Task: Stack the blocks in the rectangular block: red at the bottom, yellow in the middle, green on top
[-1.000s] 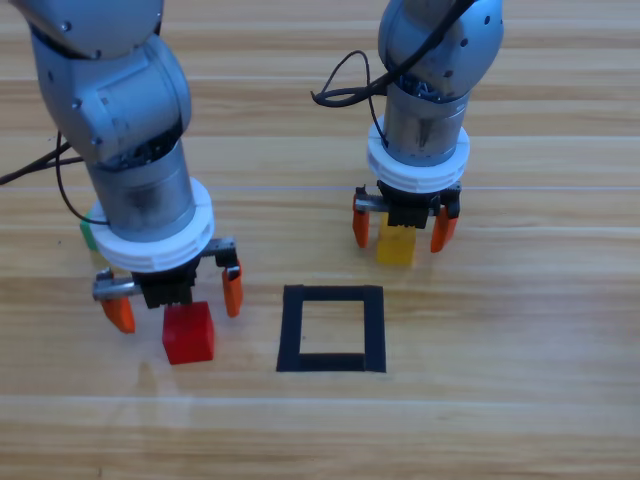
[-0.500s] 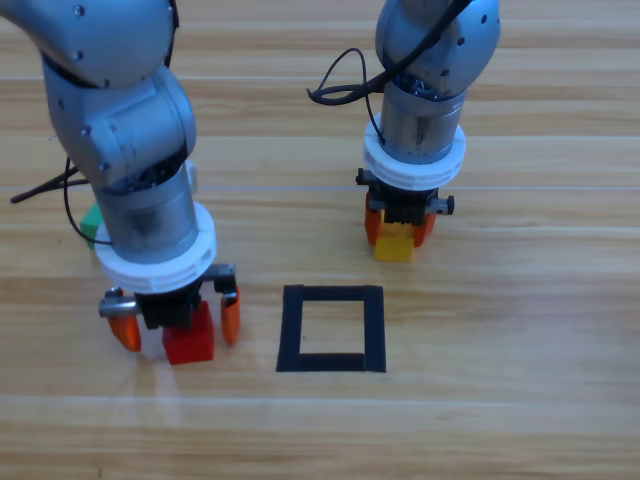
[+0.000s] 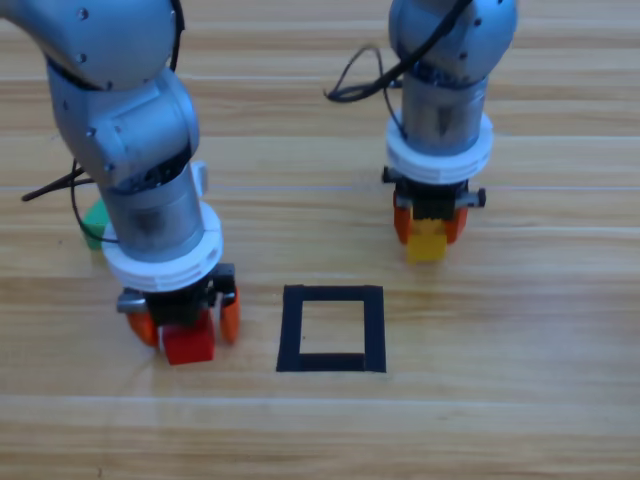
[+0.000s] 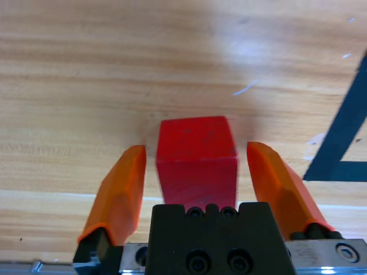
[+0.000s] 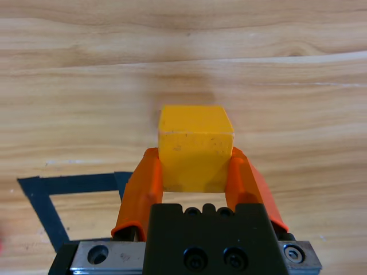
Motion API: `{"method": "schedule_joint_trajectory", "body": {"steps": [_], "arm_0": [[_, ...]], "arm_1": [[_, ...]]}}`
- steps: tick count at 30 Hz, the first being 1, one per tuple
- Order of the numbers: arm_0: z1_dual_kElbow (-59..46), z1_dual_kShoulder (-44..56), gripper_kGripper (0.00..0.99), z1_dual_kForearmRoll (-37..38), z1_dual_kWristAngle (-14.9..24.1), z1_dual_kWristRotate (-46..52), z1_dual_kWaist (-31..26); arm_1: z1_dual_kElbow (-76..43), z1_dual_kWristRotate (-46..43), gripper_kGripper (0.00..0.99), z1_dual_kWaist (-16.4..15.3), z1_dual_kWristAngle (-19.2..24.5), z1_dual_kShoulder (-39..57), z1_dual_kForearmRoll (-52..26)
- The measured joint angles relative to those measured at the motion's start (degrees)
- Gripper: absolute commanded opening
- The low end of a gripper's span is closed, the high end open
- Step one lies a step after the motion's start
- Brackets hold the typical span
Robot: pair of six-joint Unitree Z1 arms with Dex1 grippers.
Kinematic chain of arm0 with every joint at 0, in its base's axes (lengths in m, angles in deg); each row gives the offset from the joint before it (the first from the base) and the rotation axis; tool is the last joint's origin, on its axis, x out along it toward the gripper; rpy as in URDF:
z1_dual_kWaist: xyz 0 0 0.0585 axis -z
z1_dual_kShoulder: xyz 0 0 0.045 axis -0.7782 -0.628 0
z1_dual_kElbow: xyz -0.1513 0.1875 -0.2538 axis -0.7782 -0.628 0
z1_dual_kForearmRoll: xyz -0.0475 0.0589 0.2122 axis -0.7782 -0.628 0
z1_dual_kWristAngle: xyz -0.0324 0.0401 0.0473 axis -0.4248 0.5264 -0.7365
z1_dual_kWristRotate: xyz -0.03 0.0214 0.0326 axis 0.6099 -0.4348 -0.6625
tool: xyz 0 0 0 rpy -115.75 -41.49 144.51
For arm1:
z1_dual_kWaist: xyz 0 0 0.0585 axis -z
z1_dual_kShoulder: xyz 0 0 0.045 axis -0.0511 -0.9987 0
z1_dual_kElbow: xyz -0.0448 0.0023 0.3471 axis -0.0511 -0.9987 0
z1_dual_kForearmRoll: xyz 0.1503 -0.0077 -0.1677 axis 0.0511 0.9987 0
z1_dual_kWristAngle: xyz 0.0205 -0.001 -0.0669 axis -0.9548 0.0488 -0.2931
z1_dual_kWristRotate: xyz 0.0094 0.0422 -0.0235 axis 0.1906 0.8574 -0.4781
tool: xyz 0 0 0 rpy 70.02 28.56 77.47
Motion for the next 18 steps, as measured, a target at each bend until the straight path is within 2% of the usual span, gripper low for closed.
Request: {"method": "schedule_joint_trajectory", "body": {"steps": [6, 9, 15, 18], "arm_0": [[0.27, -0.38, 0.175, 0.53, 0.00, -0.32, 0.00], [0.08, -0.29, 0.018, 0.53, 0.00, -0.32, 0.00], [0.48, 0.04, 0.000, 0.38, 0.01, -1.73, 0.00], [7.18, -0.26, 0.000, -2.48, 0.00, -1.73, 0.94]], "arm_1": [[0.04, 0.00, 0.000, 0.08, 0.23, 4.54, 1.39], [0.18, -0.07, 0.000, 0.15, 0.25, 5.70, 1.84], [0.18, -0.44, 0.000, 0.15, 0.25, 5.58, 2.06], [0.18, -0.72, 0.000, 0.16, 0.25, 5.58, 2.11]]}}
